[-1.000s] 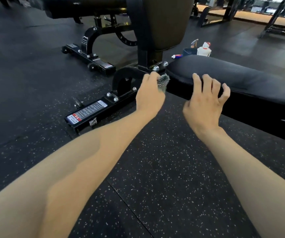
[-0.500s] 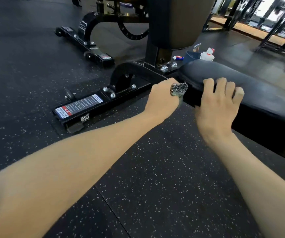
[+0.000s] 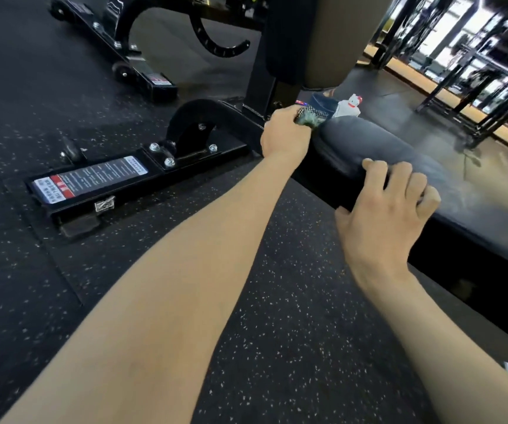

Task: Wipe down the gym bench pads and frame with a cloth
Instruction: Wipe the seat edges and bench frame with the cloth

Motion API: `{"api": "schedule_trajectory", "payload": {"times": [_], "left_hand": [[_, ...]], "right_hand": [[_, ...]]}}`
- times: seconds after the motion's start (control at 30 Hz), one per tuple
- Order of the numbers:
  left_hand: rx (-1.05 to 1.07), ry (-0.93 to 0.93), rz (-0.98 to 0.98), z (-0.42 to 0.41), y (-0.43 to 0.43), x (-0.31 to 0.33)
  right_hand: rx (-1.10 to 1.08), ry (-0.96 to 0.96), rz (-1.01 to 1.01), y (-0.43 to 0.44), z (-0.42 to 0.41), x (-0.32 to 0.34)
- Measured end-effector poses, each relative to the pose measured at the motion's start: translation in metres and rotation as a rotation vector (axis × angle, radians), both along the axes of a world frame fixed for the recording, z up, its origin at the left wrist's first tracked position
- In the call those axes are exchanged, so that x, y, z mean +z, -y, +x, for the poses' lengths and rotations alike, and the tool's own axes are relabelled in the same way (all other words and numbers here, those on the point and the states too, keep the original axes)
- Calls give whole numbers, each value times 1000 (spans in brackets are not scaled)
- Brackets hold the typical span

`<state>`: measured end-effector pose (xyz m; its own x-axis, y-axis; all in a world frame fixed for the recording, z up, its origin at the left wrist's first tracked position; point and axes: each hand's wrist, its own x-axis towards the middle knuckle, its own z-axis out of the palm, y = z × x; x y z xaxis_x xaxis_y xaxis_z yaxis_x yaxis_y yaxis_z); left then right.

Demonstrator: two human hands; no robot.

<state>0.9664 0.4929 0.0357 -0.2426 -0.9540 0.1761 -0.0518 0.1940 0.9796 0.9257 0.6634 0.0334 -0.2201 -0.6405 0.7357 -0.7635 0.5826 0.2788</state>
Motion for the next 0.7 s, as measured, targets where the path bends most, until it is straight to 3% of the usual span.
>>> {"api": "schedule_trajectory", "payload": {"times": [0.27, 0.43, 0.57, 0.7], "left_hand": [[-142, -231, 96, 16, -6, -10], [-37, -113, 11, 37, -38, 2], [20, -123, -101, 52, -81, 9], [35, -38, -190, 54, -120, 8]], "right_hand": [[-55, -31, 12, 0, 4, 0], [-49, -31, 25, -3, 5, 1], [-8, 12, 36, -9, 4, 4], [94, 118, 33, -17, 3, 7]]}}
